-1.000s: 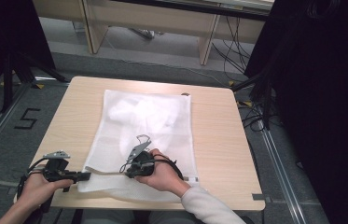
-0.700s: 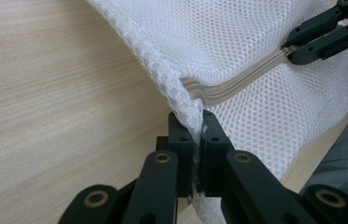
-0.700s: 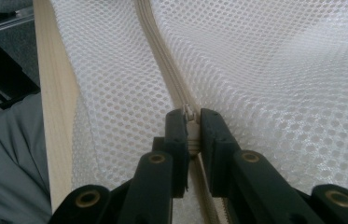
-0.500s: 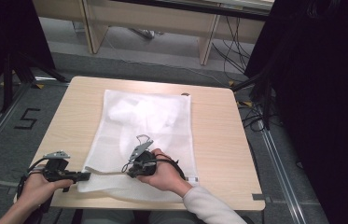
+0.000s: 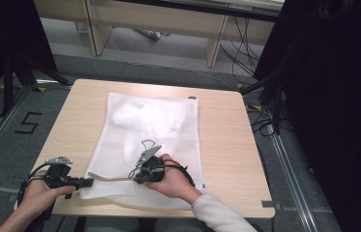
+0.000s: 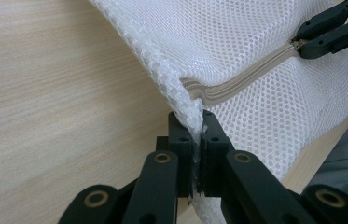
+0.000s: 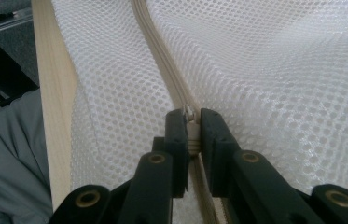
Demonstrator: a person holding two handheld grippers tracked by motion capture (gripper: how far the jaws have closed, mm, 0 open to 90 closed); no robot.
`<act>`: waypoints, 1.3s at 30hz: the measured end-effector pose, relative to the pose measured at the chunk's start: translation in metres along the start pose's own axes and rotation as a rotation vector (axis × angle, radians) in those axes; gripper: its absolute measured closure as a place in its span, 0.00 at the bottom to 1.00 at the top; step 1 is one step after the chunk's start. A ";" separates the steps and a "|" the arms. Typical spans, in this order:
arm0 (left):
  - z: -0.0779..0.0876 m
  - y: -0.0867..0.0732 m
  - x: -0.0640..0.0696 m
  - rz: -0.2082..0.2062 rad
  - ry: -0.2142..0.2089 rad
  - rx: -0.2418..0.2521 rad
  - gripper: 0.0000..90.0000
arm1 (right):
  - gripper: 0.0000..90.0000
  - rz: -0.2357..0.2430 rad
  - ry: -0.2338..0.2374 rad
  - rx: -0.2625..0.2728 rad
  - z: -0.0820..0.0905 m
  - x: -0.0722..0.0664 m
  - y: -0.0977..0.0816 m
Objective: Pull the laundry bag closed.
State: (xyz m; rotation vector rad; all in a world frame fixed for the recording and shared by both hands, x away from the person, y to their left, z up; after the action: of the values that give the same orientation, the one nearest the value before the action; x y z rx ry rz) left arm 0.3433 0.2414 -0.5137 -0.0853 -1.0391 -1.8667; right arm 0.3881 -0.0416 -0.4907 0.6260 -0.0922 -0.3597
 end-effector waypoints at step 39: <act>0.000 0.000 -0.001 0.006 0.004 0.000 0.95 | 0.92 -0.017 -0.012 -0.004 0.009 0.005 -0.008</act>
State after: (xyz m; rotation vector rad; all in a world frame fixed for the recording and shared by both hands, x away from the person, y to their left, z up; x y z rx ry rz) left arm 0.3435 0.2417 -0.5141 -0.0847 -1.0357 -1.8606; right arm 0.3888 -0.0549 -0.4884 0.6211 -0.0972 -0.3801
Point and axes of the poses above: each handheld gripper's, and its own axes: z roughly backward along the jaws, y roughly out of its top, x roughly to its right, the point moved 2 cm from there along -z, roughly forward along the jaws, and after that the axes turned 4 degrees about -y, right-handed, at the moved point
